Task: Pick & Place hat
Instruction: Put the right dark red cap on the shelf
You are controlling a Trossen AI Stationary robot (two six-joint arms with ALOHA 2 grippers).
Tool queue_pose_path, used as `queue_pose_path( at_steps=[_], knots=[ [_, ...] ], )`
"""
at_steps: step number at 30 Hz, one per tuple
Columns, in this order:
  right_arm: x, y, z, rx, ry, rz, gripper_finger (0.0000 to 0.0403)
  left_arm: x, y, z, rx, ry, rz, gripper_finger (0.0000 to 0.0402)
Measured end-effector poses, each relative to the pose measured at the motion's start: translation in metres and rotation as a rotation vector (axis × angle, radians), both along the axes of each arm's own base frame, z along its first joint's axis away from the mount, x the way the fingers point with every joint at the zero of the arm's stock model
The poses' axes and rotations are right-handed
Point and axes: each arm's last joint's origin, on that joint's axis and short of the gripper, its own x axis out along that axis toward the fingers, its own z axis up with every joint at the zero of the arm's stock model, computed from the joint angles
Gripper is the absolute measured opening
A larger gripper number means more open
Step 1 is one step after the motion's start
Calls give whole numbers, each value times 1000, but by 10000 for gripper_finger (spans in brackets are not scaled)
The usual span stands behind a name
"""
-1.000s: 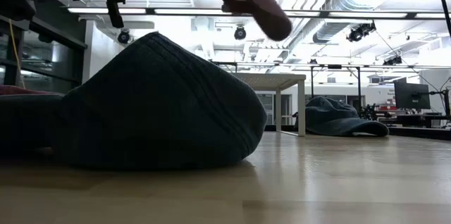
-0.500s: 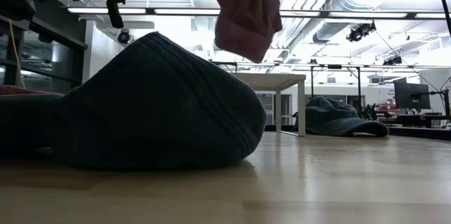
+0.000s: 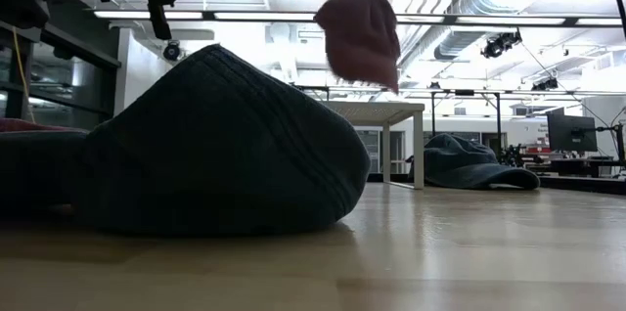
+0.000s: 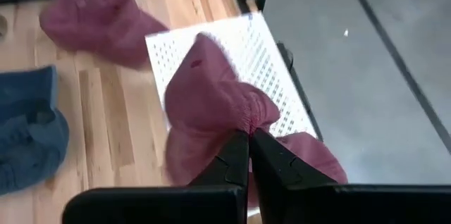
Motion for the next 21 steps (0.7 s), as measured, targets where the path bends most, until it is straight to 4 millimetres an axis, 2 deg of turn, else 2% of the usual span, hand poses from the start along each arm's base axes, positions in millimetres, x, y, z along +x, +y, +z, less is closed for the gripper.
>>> queue_pose_path(
  at_steps=[8, 17, 21],
  knots=[
    [4, -4, -13, -16, 68, -36, 0, 0, 0, 0, -2, -1, -3, 56],
    [2, -4, -15, 20, 80, -12, 0, 0, 0, 0, -2, -1, -4, 56],
    [1, -5, -15, -18, 102, -40, 0, 0, 0, 0, -2, -1, -4, 56]
  ],
)
